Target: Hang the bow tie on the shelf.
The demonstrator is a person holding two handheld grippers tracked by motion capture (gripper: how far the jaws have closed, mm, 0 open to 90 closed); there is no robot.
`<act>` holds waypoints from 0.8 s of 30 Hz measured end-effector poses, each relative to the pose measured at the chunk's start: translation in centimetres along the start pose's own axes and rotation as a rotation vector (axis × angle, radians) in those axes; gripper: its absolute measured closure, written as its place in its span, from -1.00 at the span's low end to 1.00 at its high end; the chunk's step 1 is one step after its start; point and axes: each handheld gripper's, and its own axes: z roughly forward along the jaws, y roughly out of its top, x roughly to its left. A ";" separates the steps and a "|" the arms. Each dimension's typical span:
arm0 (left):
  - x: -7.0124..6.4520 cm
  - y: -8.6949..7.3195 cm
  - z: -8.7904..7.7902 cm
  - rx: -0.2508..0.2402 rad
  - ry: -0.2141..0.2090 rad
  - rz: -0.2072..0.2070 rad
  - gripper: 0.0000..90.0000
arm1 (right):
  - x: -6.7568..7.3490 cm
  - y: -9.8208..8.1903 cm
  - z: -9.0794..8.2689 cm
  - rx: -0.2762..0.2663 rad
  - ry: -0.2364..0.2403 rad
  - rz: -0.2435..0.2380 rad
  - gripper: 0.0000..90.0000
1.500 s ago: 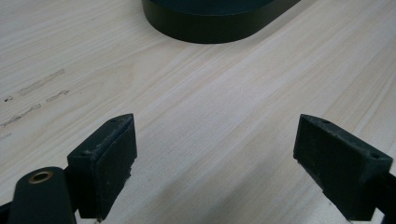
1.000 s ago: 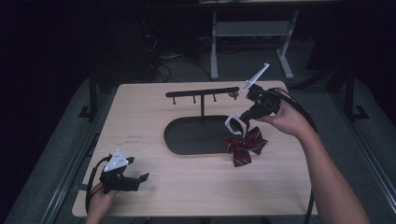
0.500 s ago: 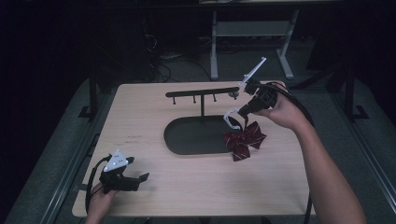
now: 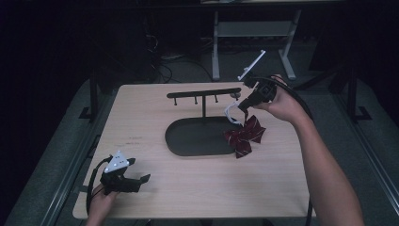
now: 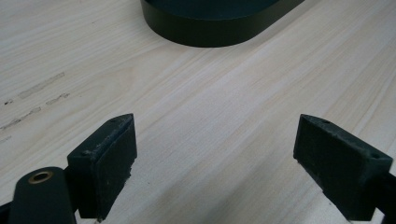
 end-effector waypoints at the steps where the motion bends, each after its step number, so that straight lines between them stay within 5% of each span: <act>1: 0.0 0.0 0.0 0.001 0.000 -0.002 -0.71 | -0.1 0.1 0.0 -0.002 0.002 0.000 0.93; 24: 0.1 0.0 -0.1 -0.014 0.003 -0.012 -0.71 | -1.8 1.3 -0.1 0.004 -0.010 0.037 0.93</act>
